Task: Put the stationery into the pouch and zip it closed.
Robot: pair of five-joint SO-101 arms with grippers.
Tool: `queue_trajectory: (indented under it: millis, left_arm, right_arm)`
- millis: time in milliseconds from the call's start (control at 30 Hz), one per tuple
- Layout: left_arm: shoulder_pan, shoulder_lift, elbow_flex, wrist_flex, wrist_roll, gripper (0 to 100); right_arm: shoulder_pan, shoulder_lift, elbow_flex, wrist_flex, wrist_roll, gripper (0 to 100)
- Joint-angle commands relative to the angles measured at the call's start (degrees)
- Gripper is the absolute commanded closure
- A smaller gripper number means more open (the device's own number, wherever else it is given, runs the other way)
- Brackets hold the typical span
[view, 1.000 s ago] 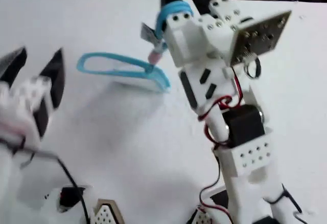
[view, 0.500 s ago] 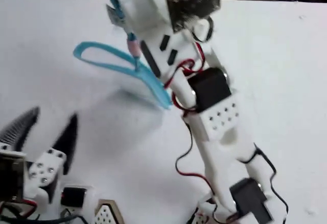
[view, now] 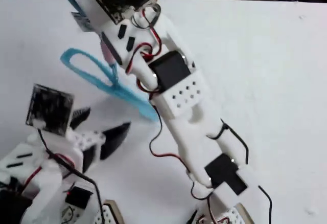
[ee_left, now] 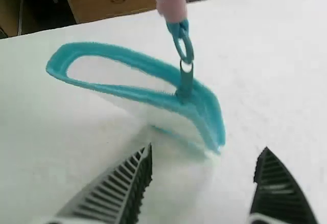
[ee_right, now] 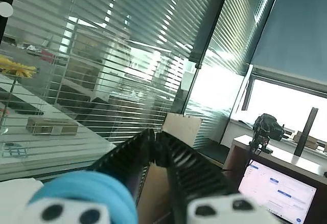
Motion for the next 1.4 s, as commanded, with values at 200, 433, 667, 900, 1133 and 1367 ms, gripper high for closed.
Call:
queue_trajectory:
  millis: [200,433,667,900,1133,1367]
  left_arm:
    - [0.31,4.62,0.35,-8.26,13.80,68]
    - [-6.55,8.84,3.69,-13.80,9.49,75]
    - [-7.43,9.10,8.97,-17.05,1.32,87]
    - [-7.69,9.10,8.88,-16.88,0.35,98]
    - [-7.87,9.01,3.87,-11.60,-1.76,98]
    - [-7.34,9.01,-2.64,-4.57,-1.93,98]
  right_arm:
    - [0.40,2.95,-5.45,-0.31,-1.93,98.3]
    - [0.57,2.59,-5.45,-0.31,-2.55,98.3]
    - [2.95,3.12,-5.36,-0.31,-2.55,98.3]
    - [5.58,3.21,-5.01,-0.22,-2.55,98.3]
    - [11.03,5.41,-5.27,0.13,-2.37,98.3]
    - [18.59,10.15,-5.45,-0.31,-2.46,98.3]
